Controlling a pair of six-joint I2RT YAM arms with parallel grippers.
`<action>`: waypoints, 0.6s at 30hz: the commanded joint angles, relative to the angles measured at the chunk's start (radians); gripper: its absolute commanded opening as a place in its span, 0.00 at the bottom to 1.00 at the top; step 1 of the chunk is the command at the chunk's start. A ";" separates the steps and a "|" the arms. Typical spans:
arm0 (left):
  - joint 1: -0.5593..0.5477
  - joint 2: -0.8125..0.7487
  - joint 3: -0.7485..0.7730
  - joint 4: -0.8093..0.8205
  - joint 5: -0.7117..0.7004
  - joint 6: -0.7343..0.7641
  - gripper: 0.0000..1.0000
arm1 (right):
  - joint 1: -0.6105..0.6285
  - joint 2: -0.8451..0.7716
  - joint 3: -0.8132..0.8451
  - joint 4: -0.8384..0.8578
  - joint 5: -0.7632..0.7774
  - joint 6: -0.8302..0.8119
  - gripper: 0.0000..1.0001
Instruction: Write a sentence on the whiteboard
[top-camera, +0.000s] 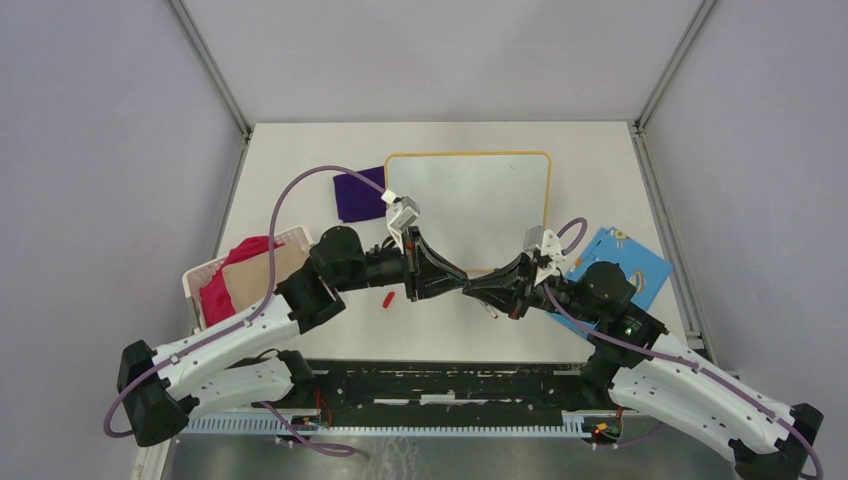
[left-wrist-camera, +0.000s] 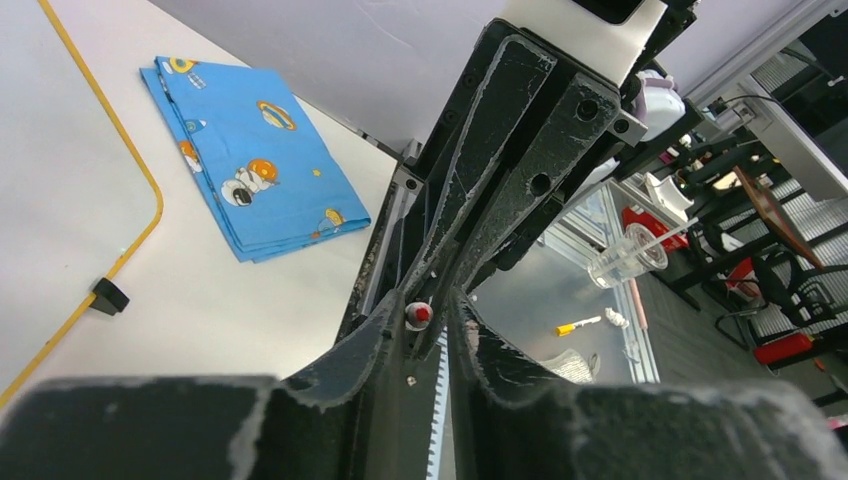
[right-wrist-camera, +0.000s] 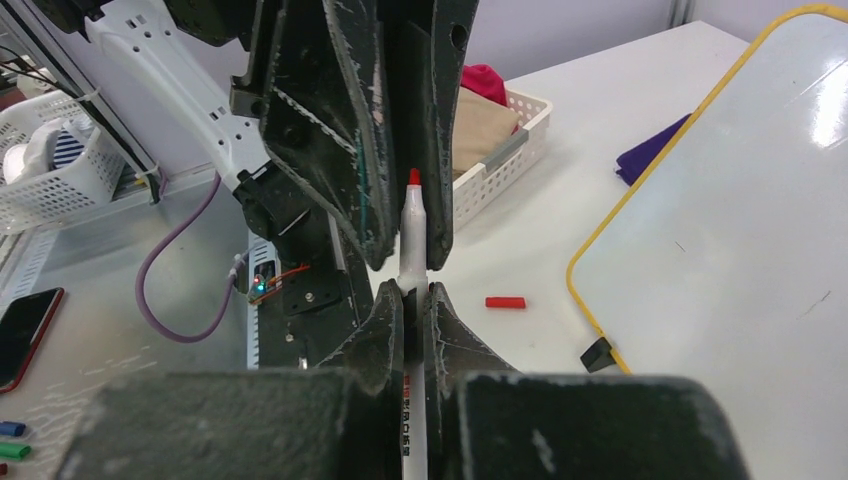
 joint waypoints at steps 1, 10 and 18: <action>-0.004 0.009 0.044 0.050 0.033 0.017 0.24 | 0.001 -0.004 0.045 0.057 -0.020 0.014 0.00; -0.004 0.000 0.038 0.075 0.026 0.004 0.02 | 0.000 -0.011 0.043 0.058 -0.030 0.019 0.03; -0.004 -0.116 -0.002 0.131 -0.172 -0.055 0.02 | 0.000 -0.105 -0.022 0.115 0.122 0.070 0.54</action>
